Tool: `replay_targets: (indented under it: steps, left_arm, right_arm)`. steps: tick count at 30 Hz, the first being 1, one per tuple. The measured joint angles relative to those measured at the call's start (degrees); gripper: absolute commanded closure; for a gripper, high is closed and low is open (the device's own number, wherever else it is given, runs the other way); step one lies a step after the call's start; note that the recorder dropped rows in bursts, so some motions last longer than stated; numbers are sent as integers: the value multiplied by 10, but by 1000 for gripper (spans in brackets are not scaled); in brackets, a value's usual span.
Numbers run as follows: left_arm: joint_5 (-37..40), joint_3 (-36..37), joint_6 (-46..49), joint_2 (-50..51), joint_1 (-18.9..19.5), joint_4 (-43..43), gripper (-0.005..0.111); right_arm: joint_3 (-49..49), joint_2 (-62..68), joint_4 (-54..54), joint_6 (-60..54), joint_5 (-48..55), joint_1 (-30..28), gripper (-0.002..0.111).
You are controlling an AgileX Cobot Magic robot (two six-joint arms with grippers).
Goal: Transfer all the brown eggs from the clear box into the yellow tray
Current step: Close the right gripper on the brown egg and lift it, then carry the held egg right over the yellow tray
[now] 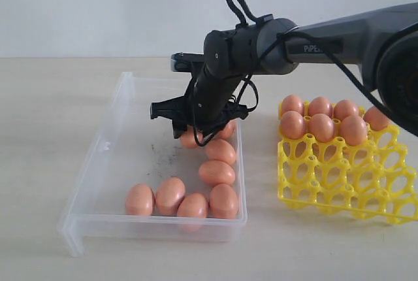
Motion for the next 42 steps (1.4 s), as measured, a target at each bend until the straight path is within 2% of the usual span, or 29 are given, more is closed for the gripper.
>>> replay_targets:
  steps: [5,9,11,12,17,22,23,24,27,34,37,42]
  left_arm:
    - [0,0,0,0,0,0,103]
    - [0,0,0,0,0,0,103]
    - [0,0,0,0,0,0,103]
    - [0,0,0,0,0,0,103]
    - [0,0,0,0,0,0,103]
    - [0,0,0,0,0,0,103]
    - [0,0,0,0,0,0,103]
    - [0,0,0,0,0,0,103]
    - [0,0,0,0,0,0,103]
    - [0,0,0,0,0,0,103]
    - [0,0,0,0,0,0,103]
    - [0,0,0,0,0,0,103]
  right_arm:
    - [7,0,-7,-87,-50,1,108]
    - [59,-8,5,-145,-173,3,108]
    - [107,-25,28,-195,-269,6,108]
    - [153,-45,44,-249,-369,9,108]
    - [256,-103,64,-365,-563,15,108]
    - [391,-131,48,-371,-792,17,108]
    - [434,-140,21,-349,-861,17,108]
    - [450,-144,10,-344,-886,17,108]
    - [545,-188,-42,-371,-1014,17,108]
    - [639,-306,-51,-444,-1053,17,108]
    - [676,-346,-22,-474,-1056,17,108]
    - [745,-376,46,-425,-1057,-10,108]
